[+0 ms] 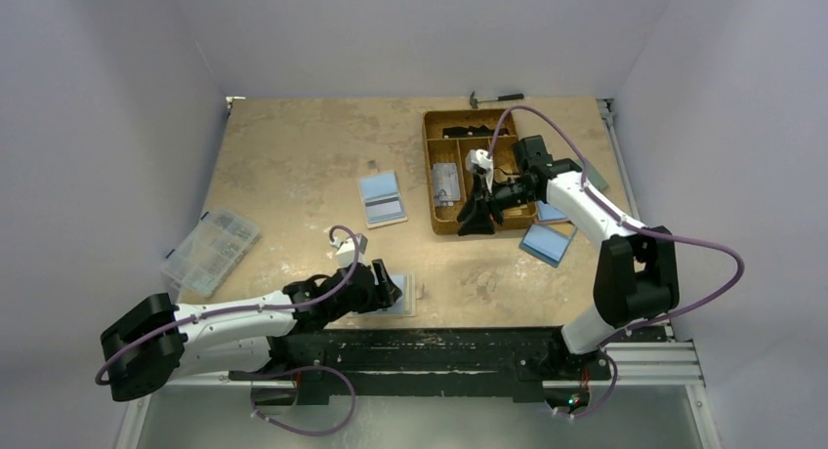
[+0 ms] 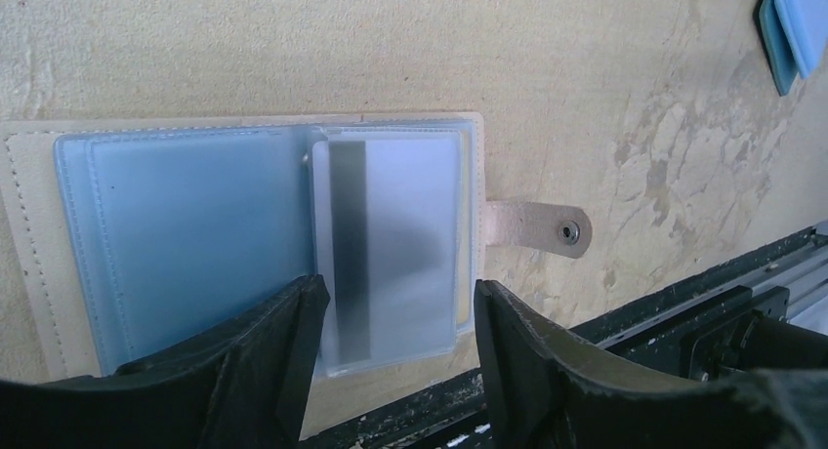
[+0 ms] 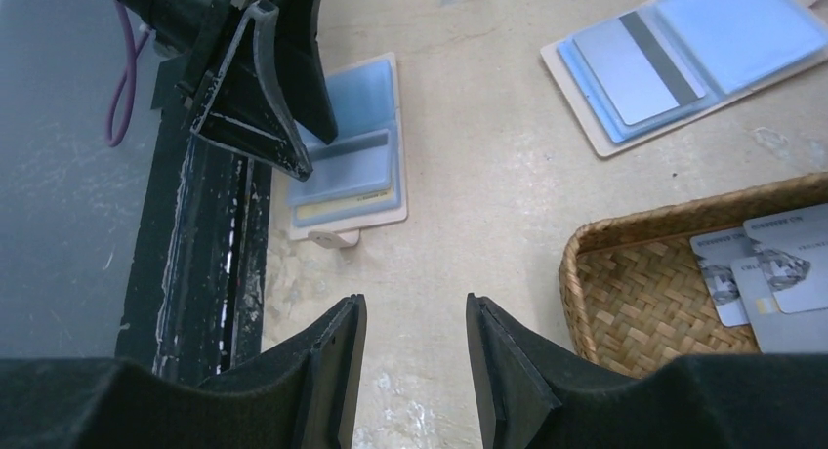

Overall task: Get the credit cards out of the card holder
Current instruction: Remove the credit card from the card holder.

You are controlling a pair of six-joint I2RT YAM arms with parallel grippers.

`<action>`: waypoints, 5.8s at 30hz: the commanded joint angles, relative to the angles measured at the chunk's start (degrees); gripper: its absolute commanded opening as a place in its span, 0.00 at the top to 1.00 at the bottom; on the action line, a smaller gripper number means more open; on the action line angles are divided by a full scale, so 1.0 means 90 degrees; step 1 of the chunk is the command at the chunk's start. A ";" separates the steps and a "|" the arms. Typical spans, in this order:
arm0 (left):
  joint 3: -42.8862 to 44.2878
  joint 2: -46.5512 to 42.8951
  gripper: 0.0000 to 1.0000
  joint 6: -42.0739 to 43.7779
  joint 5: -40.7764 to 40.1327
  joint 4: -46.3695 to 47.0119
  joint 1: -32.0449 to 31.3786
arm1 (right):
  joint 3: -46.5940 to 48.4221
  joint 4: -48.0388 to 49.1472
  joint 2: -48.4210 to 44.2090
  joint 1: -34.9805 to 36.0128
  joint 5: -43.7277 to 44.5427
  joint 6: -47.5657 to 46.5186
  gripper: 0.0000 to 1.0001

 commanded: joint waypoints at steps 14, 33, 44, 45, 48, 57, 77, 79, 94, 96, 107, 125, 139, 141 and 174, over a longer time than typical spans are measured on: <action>0.1165 0.0897 0.29 0.1052 -0.0141 -0.1135 0.0044 | 0.0064 0.0145 0.0086 0.0639 0.0527 0.0089 0.50; 0.2495 0.2088 0.31 0.0610 -0.1209 -0.2568 -0.0626 | 0.0113 0.0077 0.0161 0.0717 0.0586 0.0079 0.50; 0.2538 0.2414 0.31 0.0645 -0.1017 -0.2337 -0.0715 | 0.0138 0.0029 0.0181 0.0717 0.0586 0.0043 0.50; 0.2558 0.2414 0.31 0.0637 -0.1005 -0.2332 -0.0725 | 0.0142 0.0028 0.0177 0.0717 0.0586 0.0040 0.50; 0.2620 0.2365 0.30 0.0645 -0.0986 -0.2338 -0.0754 | 0.0143 0.0018 0.0185 0.0717 0.0586 0.0039 0.50; 0.2664 0.2481 0.29 0.0603 -0.1058 -0.2369 -0.0815 | 0.0153 0.0000 0.0193 0.0717 0.0586 0.0025 0.50; 0.2090 0.1809 0.46 0.0442 -0.1018 -0.1951 -0.0829 | 0.0172 -0.0060 0.0215 0.0769 0.0612 -0.0018 0.51; 0.1770 0.1524 0.46 0.0498 -0.0748 -0.1564 -0.0730 | 0.0172 -0.0057 0.0213 0.0794 0.0632 -0.0018 0.51; 0.0279 0.0437 0.49 0.0551 0.0469 0.0328 -0.0055 | -0.0039 0.0380 0.0587 0.2078 0.0972 0.0159 0.53; 0.0152 0.0272 0.50 0.0544 0.0503 0.0376 -0.0008 | -0.0070 0.0693 0.0677 0.2251 0.1065 0.0573 0.58; -0.0610 -0.0329 0.52 0.0577 0.1009 0.1442 0.0360 | -0.0045 0.1563 0.1337 0.2721 0.1867 0.1965 0.99; -0.0858 -0.0330 0.24 0.0602 0.1476 0.2183 0.0454 | 0.0000 0.2455 0.1933 0.3227 0.1264 0.3225 1.00; -0.0679 -0.0458 0.30 0.0580 0.1259 0.1646 0.0454 | -0.0059 0.3083 0.2412 0.3634 0.0419 0.4188 1.00; -0.0643 -0.0573 0.35 0.0542 0.1090 0.1343 0.0454 | -0.0017 0.3094 0.2382 0.3632 0.0494 0.4220 0.99; -0.0708 -0.2392 1.00 0.0621 0.0101 -0.0419 0.0492 | 0.0611 0.1481 0.2174 0.3515 0.0463 0.2578 0.76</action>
